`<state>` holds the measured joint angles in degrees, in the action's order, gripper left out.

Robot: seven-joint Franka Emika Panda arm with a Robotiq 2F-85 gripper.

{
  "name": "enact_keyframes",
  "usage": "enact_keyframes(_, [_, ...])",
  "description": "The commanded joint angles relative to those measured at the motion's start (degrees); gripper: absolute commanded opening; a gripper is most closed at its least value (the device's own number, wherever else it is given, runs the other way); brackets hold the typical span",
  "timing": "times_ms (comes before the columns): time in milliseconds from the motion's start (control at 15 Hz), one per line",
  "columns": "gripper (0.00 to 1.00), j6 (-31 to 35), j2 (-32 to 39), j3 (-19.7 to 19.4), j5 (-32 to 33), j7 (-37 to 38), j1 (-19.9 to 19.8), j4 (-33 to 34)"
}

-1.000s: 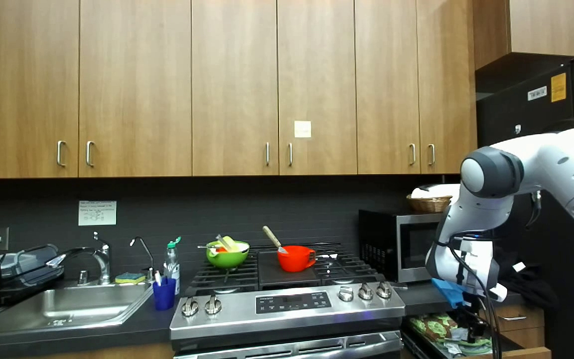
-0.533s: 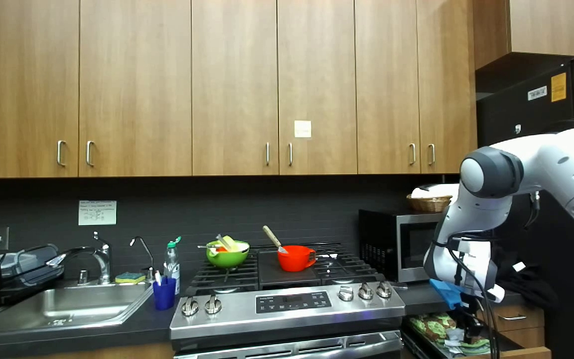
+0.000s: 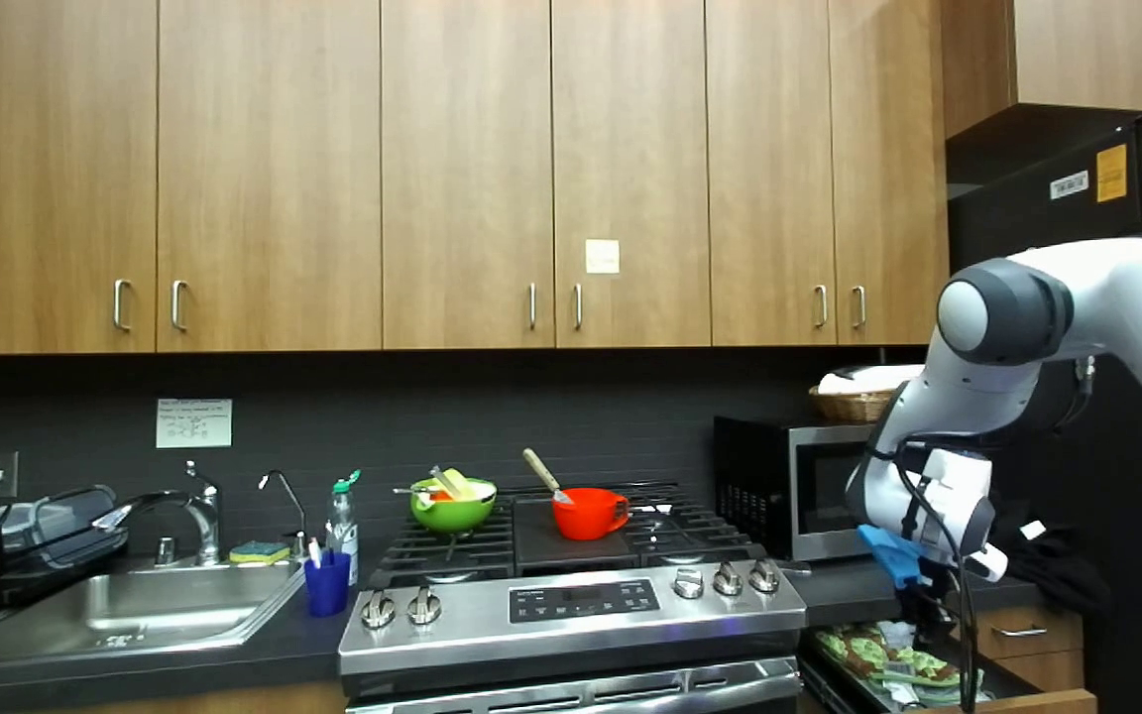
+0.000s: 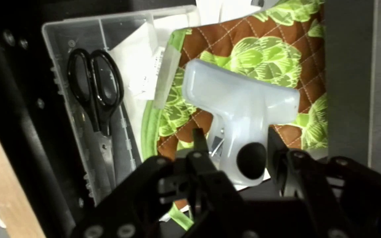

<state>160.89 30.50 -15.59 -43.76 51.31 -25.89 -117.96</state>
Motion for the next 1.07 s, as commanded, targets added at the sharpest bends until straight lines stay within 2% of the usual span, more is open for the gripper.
enact_keyframes(0, [0.19, 0.44, -9.19, 1.51, -6.04, -7.12, -1.07, -6.31])
enact_keyframes(67, [0.19, 0.72, -10.71, 2.48, -6.7, -8.18, -1.97, -7.39])
enact_keyframes(467, [0.19, 0.46, -17.86, 2.61, -11.88, -13.22, -1.37, -12.51])
enact_keyframes(733, [0.19, 1.09, -18.79, 3.66, -14.69, -12.67, -0.34, -10.93])
enact_keyframes(800, [0.19, 0.8, -18.69, 1.3, -15.42, -12.51, 2.49, -10.12])
enact_keyframes(1000, [0.19, 1.64, -18.4, 0.86, -15.91, -11.87, 4.48, -8.37])
